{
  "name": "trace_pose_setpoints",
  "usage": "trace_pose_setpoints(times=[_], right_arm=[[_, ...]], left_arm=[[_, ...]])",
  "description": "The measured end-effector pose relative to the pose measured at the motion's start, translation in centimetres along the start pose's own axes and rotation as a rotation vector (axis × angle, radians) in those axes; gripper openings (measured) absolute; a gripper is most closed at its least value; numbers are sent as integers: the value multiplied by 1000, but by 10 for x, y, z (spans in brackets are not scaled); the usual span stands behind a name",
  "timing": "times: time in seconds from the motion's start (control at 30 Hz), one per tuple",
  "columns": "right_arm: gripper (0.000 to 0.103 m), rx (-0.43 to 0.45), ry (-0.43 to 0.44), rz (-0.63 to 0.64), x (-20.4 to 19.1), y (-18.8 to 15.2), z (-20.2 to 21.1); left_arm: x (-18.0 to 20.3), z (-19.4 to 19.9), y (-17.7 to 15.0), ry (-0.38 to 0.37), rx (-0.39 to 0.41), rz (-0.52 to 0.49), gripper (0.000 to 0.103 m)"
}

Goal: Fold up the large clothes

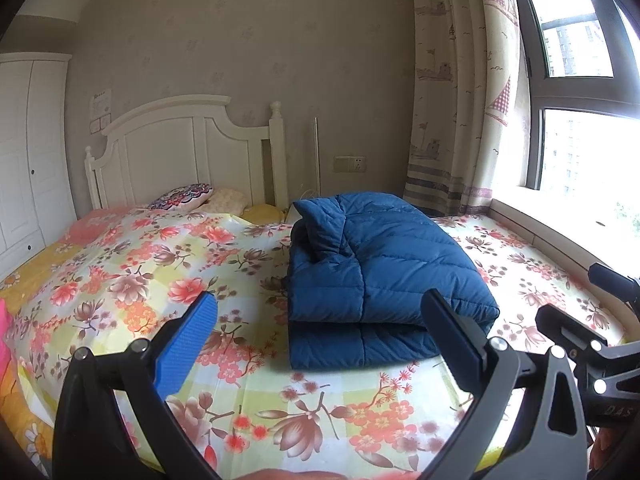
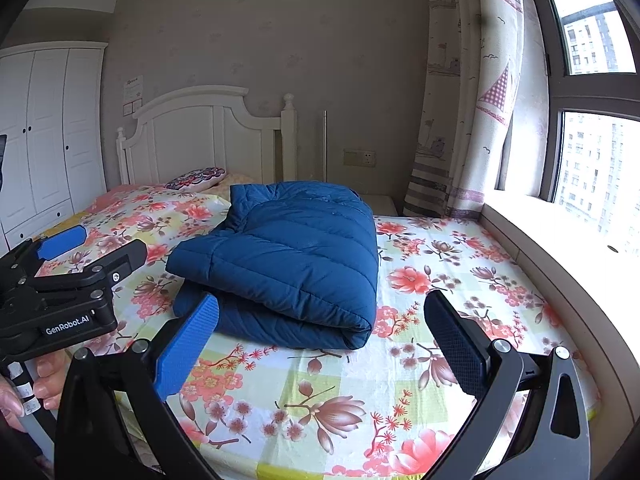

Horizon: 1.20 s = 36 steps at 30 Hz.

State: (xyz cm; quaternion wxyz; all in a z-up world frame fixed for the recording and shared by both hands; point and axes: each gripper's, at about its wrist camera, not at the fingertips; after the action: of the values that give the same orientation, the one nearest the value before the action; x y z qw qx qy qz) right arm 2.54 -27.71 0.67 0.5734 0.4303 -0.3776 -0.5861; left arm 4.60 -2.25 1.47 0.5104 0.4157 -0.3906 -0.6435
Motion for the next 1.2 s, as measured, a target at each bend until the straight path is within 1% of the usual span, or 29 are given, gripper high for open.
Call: trace_pose_setpoints(times=[1.2], right_arm=[[99,-4,22,-13,2,-3,-2]], left_arm=[[-6,0,-5,18,-9,6,101]])
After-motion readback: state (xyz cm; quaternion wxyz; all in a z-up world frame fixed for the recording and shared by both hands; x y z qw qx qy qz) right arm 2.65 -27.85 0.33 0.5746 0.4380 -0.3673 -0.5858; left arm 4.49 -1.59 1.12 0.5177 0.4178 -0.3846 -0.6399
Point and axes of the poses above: each gripper's, at about its wrist camera, not at the fingertips, and z roughly against the way its jaws point, x to its right, y to its top, and after that the axes turned 6 degrees about -z, right-handed
